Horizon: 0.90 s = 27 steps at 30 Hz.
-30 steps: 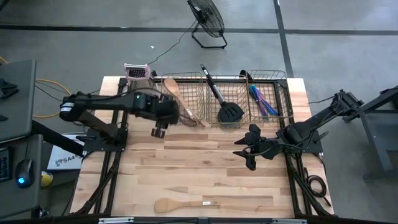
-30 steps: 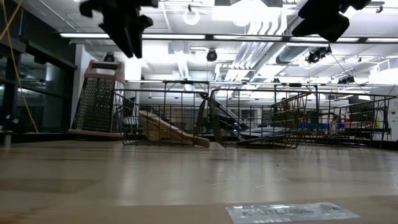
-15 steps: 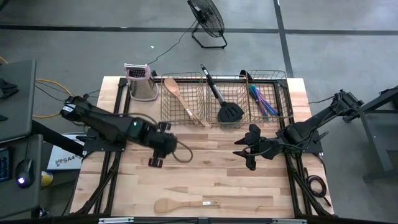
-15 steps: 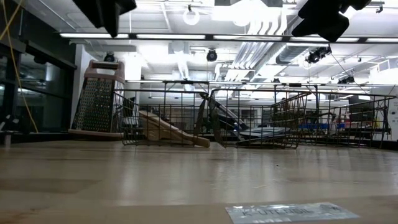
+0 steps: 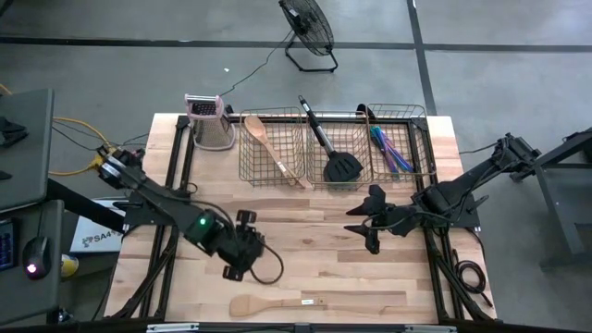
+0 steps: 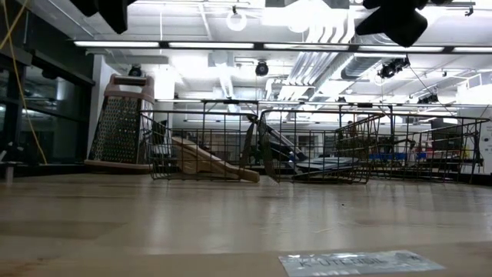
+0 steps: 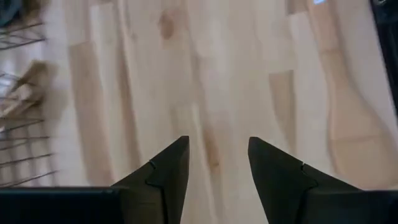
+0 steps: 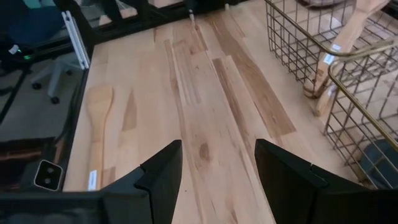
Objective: Pick & Place Kitchen Items
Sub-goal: Put the wooden turner spatula into the left mesh basket
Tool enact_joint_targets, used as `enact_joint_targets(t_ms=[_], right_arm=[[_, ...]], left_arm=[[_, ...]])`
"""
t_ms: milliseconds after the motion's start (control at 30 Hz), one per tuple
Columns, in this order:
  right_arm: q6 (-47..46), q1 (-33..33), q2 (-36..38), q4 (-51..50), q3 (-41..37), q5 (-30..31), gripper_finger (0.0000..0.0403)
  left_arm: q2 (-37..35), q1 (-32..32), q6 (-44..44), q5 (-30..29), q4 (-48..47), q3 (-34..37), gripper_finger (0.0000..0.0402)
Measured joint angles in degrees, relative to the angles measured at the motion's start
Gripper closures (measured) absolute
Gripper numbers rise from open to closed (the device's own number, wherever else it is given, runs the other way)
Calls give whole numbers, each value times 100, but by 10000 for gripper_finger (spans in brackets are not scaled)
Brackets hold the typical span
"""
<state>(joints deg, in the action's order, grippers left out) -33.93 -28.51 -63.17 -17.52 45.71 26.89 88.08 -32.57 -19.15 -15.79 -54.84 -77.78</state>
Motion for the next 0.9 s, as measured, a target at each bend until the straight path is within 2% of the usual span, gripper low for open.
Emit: enact_joint_targets(t_ms=[233, 467, 567, 800, 900], right_arm=[[66, 0, -1, 44, 0, -274, 208], [122, 0, -1, 42, 0, -339, 208], [279, 1, 0, 43, 1, -553, 208], [442, 0, -1, 28, 2, -1063, 208], [555, 0, -1, 20, 2, -1245, 208]], left_arm=[[566, -269, -516, 268, 519, -1, 240], [1127, -458, -1420, 637, 1101, -9, 240], [1294, -505, -1715, 836, 1393, -2, 240], [1507, -534, -1823, 901, 1946, -2, 240], [1601, -528, -1905, 951, 2136, -2, 228]])
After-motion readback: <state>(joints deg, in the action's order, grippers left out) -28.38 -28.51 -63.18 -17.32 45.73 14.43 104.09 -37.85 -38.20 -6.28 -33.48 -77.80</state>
